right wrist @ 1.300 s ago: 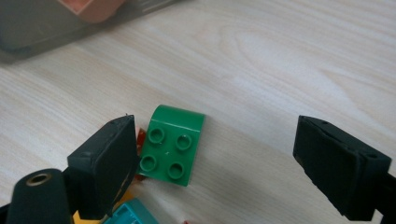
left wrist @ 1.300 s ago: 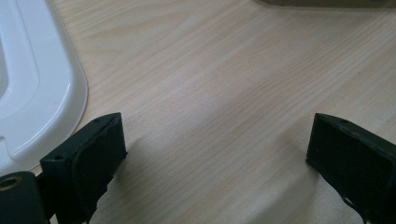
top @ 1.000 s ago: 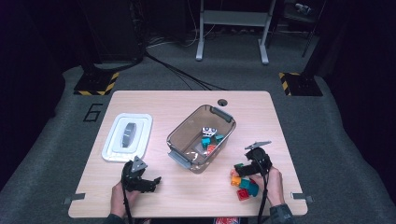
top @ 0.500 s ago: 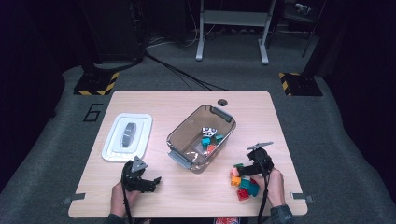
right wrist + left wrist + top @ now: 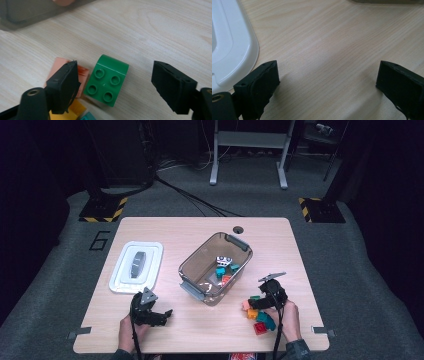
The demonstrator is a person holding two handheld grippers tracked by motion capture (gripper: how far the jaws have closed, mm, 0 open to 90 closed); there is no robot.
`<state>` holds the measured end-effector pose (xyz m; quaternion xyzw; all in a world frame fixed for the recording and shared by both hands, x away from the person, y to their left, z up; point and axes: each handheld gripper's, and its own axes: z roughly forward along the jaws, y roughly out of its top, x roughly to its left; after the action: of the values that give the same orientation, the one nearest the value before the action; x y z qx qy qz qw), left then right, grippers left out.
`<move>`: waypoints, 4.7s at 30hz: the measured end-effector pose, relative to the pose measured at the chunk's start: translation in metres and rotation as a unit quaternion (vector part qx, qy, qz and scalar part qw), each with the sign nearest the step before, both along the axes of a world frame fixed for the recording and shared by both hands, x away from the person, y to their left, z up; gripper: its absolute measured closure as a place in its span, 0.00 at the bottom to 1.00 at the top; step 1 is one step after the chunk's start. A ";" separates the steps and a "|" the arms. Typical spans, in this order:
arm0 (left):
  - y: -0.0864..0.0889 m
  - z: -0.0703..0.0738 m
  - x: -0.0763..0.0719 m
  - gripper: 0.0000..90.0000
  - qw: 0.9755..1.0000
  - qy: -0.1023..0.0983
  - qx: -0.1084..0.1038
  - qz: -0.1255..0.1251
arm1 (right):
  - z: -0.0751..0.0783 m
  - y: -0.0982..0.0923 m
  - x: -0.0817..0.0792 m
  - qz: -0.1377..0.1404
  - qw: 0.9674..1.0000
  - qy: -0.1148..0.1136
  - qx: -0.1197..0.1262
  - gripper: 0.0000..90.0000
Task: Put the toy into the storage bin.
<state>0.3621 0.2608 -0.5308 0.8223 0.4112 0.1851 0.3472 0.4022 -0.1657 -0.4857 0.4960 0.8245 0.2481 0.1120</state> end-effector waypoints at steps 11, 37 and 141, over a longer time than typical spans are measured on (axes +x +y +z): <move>0.000 0.000 0.000 0.05 1.000 0.000 0.000 0.000 | -0.004 -0.008 0.001 -0.015 1.000 0.004 -0.018 0.64; 0.000 0.000 0.000 0.05 1.000 0.000 0.000 0.000 | 0.032 -0.020 0.006 -0.020 0.999 -0.044 0.019 0.65; 0.000 0.000 0.000 0.05 1.000 0.000 0.000 0.000 | 0.109 0.067 0.054 0.079 0.991 -0.107 -0.024 0.44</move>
<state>0.3620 0.2608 -0.5308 0.8223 0.4111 0.1850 0.3472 0.4560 -0.0983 -0.3770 0.3974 0.8499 0.2882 0.1914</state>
